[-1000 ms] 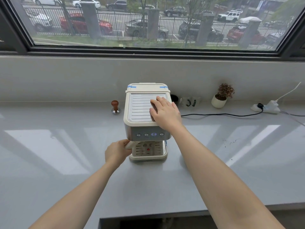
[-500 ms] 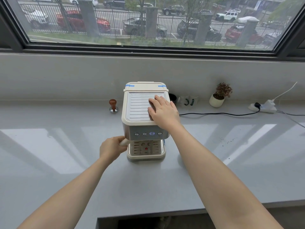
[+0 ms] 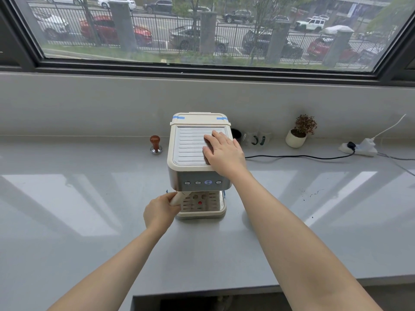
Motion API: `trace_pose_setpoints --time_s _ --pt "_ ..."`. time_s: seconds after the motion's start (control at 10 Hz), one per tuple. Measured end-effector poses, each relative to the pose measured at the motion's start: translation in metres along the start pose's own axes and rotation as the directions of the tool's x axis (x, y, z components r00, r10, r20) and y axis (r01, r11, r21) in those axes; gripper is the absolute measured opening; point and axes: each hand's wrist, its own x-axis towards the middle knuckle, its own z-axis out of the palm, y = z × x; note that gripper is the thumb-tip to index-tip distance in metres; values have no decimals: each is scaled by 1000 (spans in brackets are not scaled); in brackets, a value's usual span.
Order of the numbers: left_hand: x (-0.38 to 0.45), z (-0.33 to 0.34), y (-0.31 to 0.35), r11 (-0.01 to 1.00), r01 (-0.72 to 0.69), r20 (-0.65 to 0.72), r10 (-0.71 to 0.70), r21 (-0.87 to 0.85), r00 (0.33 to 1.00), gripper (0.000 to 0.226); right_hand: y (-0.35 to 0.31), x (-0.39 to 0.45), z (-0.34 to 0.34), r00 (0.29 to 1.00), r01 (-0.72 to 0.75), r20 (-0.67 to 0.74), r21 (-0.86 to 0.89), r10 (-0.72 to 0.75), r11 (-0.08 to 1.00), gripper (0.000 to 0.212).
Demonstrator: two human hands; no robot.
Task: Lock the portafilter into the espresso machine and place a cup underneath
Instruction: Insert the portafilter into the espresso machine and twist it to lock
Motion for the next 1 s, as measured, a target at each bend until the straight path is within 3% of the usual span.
trace_pose_setpoints --time_s 0.3,0.5,0.6,0.9,1.0 --pt "-12 4 8 995 80 27 -78 -54 997 31 -1 0 -1 1000 -3 -4 10 3 1000 47" --pt "-19 8 9 957 95 258 -22 -274 966 24 -1 0 0 1000 -4 -8 9 4 1000 47" --pt "-22 7 11 948 110 305 -14 -299 952 17 0 0 0 1000 -5 -11 16 5 1000 47" --pt "-23 -2 4 773 415 567 -88 -480 819 13 -1 -1 0 1000 -5 -17 16 5 1000 46" --pt "-25 2 6 744 432 540 -114 -510 834 12 -2 -1 0 1000 -14 -11 23 14 1000 46"
